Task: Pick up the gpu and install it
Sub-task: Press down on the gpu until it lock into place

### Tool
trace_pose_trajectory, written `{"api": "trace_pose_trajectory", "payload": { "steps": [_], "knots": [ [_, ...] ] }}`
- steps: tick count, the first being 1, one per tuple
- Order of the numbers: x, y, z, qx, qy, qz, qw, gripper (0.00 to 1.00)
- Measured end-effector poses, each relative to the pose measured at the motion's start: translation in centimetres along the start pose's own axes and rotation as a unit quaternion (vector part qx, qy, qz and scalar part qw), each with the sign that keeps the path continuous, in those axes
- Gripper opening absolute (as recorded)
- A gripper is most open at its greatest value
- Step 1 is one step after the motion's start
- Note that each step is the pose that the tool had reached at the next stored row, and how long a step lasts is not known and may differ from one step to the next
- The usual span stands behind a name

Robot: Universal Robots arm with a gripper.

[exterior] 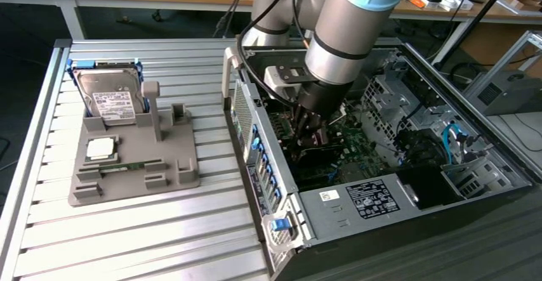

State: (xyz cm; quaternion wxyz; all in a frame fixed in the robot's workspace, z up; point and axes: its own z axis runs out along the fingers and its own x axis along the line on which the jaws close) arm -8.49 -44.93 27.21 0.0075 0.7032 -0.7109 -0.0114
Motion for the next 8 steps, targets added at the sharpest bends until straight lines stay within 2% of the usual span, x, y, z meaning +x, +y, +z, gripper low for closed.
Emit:
{"api": "trace_pose_trajectory", "payload": {
  "steps": [2, 3, 4, 8],
  "knots": [
    [0.0, 0.05, -1.72, -0.0005, 0.0018, 0.0, 1.0, 0.11],
    [0.0, -0.03, -2.07, -0.0004, 0.002, 0.0, 1.0, 0.11],
    [0.0, -0.24, -2.09, -0.0005, 0.002, 0.0, 1.0, 0.11],
    [0.0, -2.28, -2.16, -0.0034, 0.0022, 0.0, 1.0, 0.11]
  ]
}}
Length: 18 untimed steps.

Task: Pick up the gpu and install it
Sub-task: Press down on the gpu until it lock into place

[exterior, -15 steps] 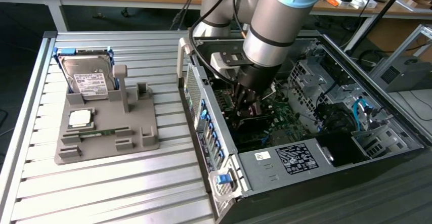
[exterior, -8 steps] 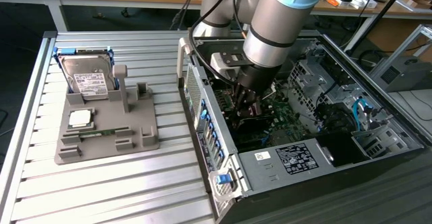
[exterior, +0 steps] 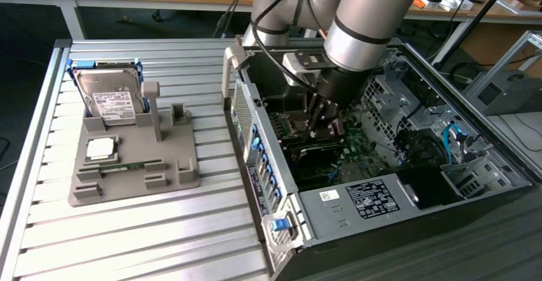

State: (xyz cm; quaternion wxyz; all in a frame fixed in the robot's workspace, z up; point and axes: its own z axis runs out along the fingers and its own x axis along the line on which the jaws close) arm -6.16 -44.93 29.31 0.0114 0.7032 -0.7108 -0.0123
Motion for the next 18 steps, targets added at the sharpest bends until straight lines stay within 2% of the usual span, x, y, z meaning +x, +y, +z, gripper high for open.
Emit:
{"api": "trace_pose_trajectory", "payload": {
  "steps": [11, 12, 15, 18],
  "knots": [
    [-0.1, -5.22, -0.07, -0.0102, 0.0002, 0.0, 0.9999, 0.11],
    [-0.1, -5.88, -0.09, -0.0113, 0.0001, 0.0, 0.9999, 0.11],
    [-0.1, -6.71, -0.12, -0.0128, 0.0001, 0.0, 0.9999, 0.11],
    [-0.1, -6.76, -0.12, -0.0129, 0.0001, 0.0, 0.9999, 0.11]
  ]
}}
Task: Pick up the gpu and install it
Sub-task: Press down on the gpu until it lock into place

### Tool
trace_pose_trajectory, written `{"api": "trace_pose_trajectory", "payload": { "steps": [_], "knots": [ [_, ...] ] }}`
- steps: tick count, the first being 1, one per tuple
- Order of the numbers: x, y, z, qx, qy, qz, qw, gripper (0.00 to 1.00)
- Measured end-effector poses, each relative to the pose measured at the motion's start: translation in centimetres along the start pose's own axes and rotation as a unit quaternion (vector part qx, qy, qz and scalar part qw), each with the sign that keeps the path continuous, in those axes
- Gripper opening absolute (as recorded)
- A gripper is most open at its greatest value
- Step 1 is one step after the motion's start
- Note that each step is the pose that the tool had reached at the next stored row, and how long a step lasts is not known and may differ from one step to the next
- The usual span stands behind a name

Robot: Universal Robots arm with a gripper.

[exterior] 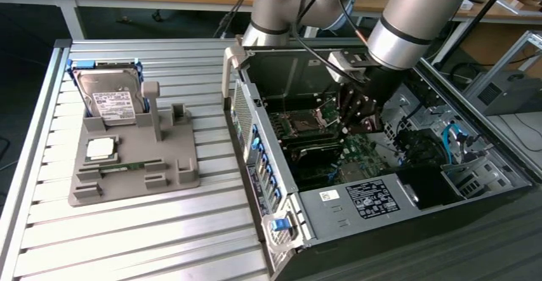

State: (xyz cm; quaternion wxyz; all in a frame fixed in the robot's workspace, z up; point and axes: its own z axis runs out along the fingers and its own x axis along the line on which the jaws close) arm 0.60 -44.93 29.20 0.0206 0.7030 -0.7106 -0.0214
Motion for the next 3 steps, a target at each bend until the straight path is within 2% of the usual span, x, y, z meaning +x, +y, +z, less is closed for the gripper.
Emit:
{"api": "trace_pose_trajectory", "payload": {
  "steps": [3],
  "knots": [
    [0.0, 0.0, 0.0, 0.0, 0.0, 0.0, 1.0, 0.11]
  ]
}}
